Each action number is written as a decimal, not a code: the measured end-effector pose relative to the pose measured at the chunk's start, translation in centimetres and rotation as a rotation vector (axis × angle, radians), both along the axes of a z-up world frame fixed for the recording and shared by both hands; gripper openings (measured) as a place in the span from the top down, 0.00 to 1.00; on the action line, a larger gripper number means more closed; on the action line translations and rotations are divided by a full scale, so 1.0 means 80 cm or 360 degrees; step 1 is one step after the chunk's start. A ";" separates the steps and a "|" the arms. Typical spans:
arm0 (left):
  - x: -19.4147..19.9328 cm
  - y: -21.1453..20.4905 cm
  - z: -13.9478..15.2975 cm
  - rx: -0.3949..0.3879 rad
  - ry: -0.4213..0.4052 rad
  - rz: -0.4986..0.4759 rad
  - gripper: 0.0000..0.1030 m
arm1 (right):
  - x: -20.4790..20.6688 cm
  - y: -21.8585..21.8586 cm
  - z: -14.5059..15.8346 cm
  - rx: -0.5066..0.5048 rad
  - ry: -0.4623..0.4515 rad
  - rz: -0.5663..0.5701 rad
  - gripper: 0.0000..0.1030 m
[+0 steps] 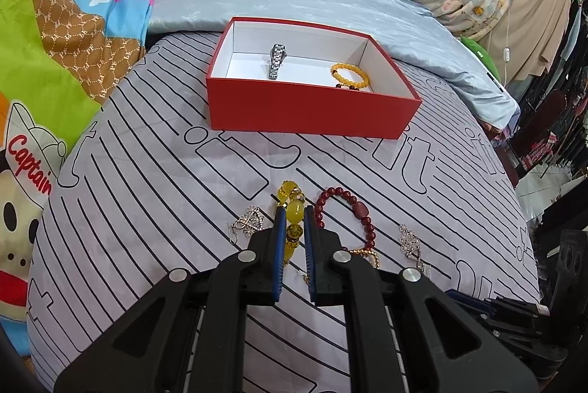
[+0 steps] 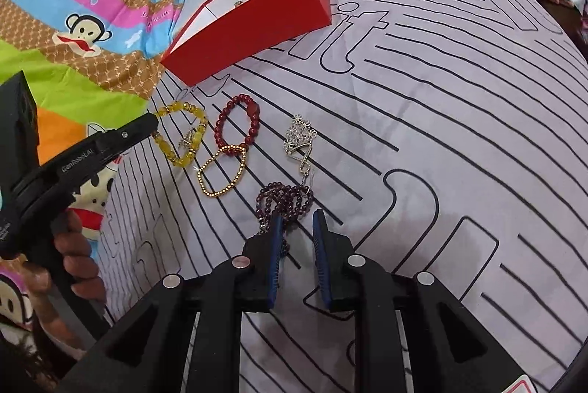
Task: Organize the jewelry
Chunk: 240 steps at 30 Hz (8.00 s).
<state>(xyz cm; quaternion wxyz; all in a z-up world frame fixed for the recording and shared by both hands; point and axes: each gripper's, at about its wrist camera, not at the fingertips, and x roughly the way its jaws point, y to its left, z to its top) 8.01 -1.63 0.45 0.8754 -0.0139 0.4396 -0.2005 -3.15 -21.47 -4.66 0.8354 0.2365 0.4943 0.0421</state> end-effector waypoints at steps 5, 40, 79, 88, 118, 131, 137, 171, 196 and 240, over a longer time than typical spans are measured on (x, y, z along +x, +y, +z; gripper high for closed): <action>0.001 0.000 0.000 -0.0005 0.0001 0.0002 0.91 | 0.001 0.019 -0.003 0.0012 0.0011 0.0057 0.75; 0.015 -0.012 -0.002 -0.0001 0.0004 -0.0028 0.91 | 0.065 -0.010 0.027 -0.0143 -0.0252 0.0031 0.97; 0.021 -0.009 0.041 -0.0025 -0.0105 -0.0062 0.92 | 0.125 -0.016 0.154 -0.0219 -0.0656 0.0110 0.97; 0.038 -0.009 0.097 -0.0053 -0.0242 -0.0099 0.92 | 0.127 -0.010 0.192 -0.0279 -0.0734 0.0145 0.97; 0.219 -0.062 0.054 0.0041 -0.0189 -0.0047 0.91 | 0.312 0.004 0.102 -0.0298 -0.0486 0.0221 0.97; 0.213 -0.047 0.045 0.0146 -0.0222 0.0063 0.50 | 0.290 0.000 0.104 -0.0305 -0.0509 0.0160 0.80; 0.187 -0.040 0.043 0.0143 -0.0193 0.0041 0.50 | 0.254 0.010 0.119 -0.0353 -0.0542 0.0161 0.76; 0.025 0.015 -0.065 0.0214 -0.0005 0.0153 0.37 | 0.062 0.026 0.039 -0.0461 -0.0307 0.0041 0.45; 0.027 0.023 -0.051 0.0103 -0.0011 0.0120 0.77 | 0.108 0.027 0.019 -0.0434 -0.0272 0.0065 0.45; 0.037 0.014 0.050 -0.0018 -0.0173 0.0027 0.77 | 0.114 0.012 0.144 -0.0402 -0.0631 0.0098 1.00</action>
